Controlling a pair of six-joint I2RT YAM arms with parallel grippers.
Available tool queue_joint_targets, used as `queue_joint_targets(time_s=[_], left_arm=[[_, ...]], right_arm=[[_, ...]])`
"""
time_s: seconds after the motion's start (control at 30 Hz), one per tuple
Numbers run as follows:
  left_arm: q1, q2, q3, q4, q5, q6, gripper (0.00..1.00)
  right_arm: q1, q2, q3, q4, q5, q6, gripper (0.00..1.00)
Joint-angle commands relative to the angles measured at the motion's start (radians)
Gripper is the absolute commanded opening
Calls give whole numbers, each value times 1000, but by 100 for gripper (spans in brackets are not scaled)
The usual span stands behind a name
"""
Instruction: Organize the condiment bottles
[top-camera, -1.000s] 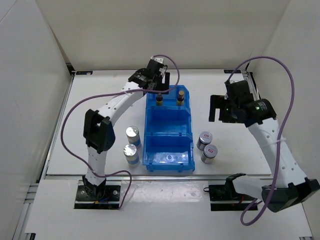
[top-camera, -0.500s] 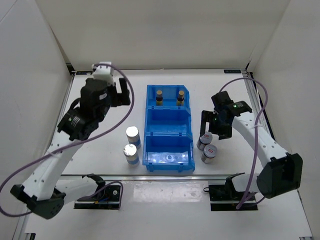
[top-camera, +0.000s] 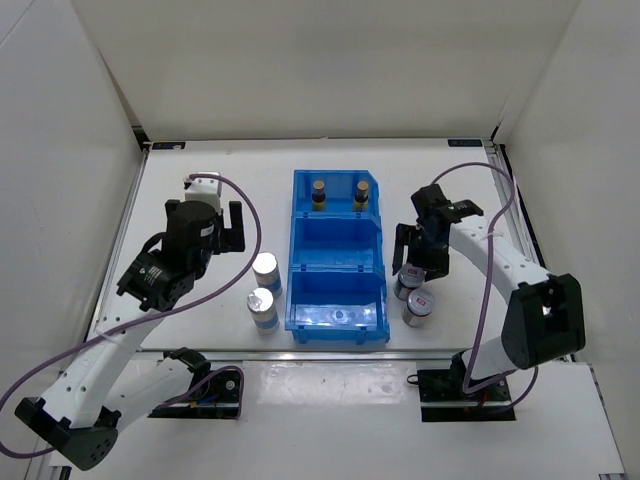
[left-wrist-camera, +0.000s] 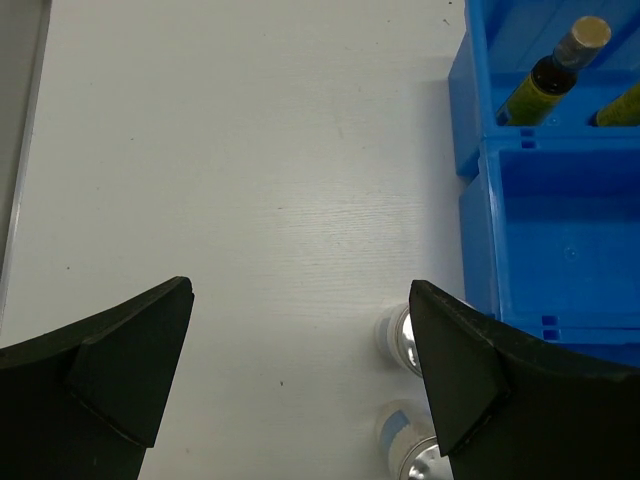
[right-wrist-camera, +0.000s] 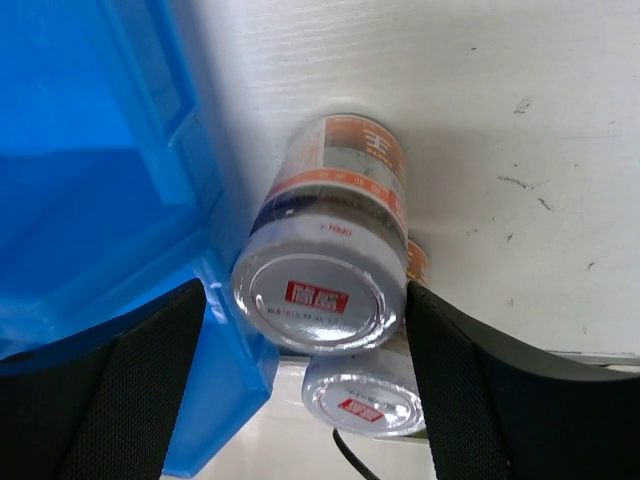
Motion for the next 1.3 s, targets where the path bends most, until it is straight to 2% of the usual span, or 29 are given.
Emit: queue_joint_targets(time_s=[0.0,0.07,0.17,0.2,0.3,0.53,0.67,0.87,1.27], left_arm=[[4,-20,4,17,-38,-10,100],[4,-20,4,17,-38,-10,100],[4,-20,4,17,-38,0,100],[4,-20,4,17,-38,0,100],[4,-20,4,17,-38,0,100],[4,-20,-14,17,-38,0,100],[4,-20,-24,26,-38,0,100],[4,-20,-33,35,-38,-10,100],[4,-66,-89,44,-29,-19,100]], right_arm=[[-4,19,-22,28,18,22,83],[-4,39,-22,39,18,22,82],[-4,61,-22,48,18,22,73],[-4,61,-22,48,18,22,69],[-4,47,-3,48,18,22,47],[5,-34,142,-50,90,31,29],[82,-60,269,-89,188,13,26],[171,-13,422,-78,153,-7,25],[228,223,482,22,58,-7,23]])
